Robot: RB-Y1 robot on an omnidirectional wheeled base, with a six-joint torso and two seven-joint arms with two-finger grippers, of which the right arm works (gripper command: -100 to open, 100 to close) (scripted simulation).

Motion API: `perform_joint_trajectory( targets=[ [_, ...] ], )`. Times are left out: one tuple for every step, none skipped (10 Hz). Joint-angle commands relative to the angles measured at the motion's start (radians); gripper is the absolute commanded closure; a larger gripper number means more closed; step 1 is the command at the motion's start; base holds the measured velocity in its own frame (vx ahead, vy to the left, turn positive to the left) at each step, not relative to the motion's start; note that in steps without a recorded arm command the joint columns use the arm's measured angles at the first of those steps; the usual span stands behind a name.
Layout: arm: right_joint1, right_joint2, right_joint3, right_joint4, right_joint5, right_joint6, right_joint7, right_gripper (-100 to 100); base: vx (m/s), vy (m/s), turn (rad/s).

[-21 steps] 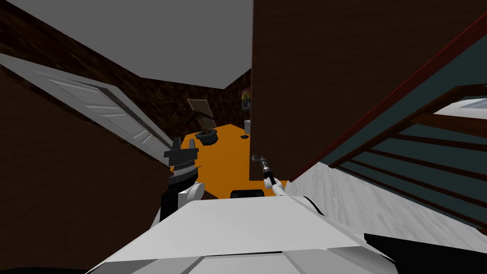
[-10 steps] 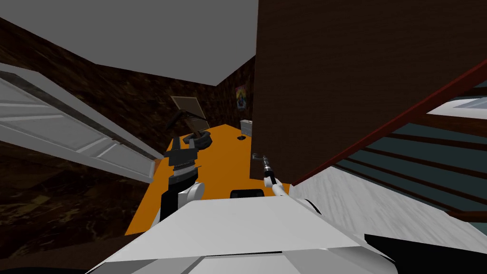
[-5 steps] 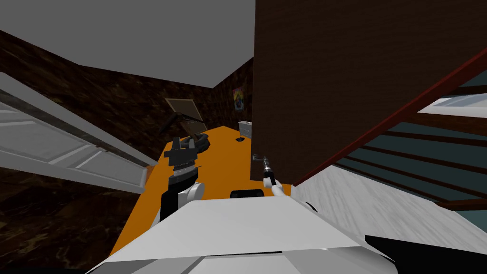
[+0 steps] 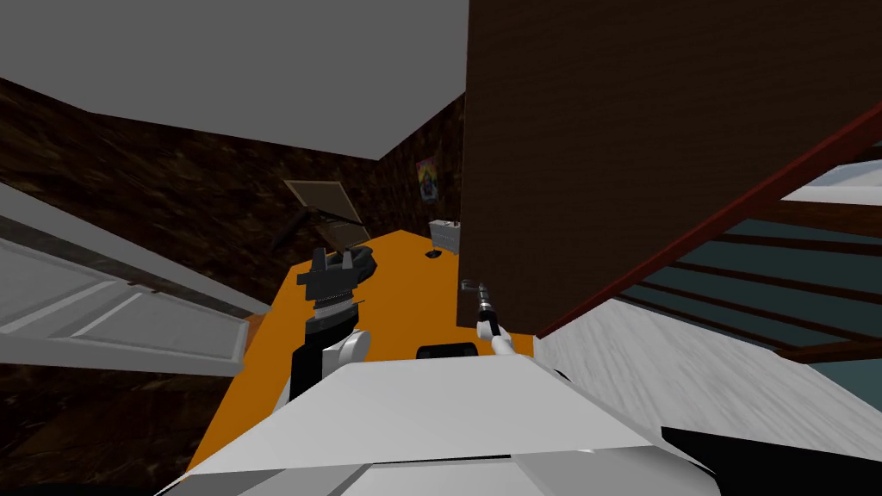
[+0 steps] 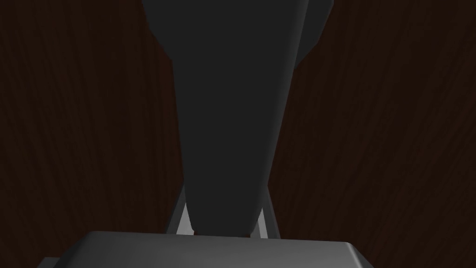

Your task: Push the door open

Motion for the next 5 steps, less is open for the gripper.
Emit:
perform_joint_trajectory(
  targets=[
    [-0.013, 0.019, 0.006, 0.014, 0.001, -0.005, 0.003, 100, 0.065, 0.133, -0.013],
    [-0.019, -0.004, -0.007, 0.034, -0.005, -0.017, 0.002, 100, 0.021, 0.039, -0.06],
    [-0.019, -0.03, -0.021, 0.038, -0.013, -0.021, 0.006, 100, 0.097, -0.024, -0.044],
    [-0.02, -0.039, -0.028, 0.037, -0.018, -0.02, 0.009, 100, 0.166, -0.027, 0.007],
    [-0.02, -0.048, -0.036, 0.036, -0.022, -0.02, 0.012, 100, 0.198, 0.028, -0.002]
  ],
)
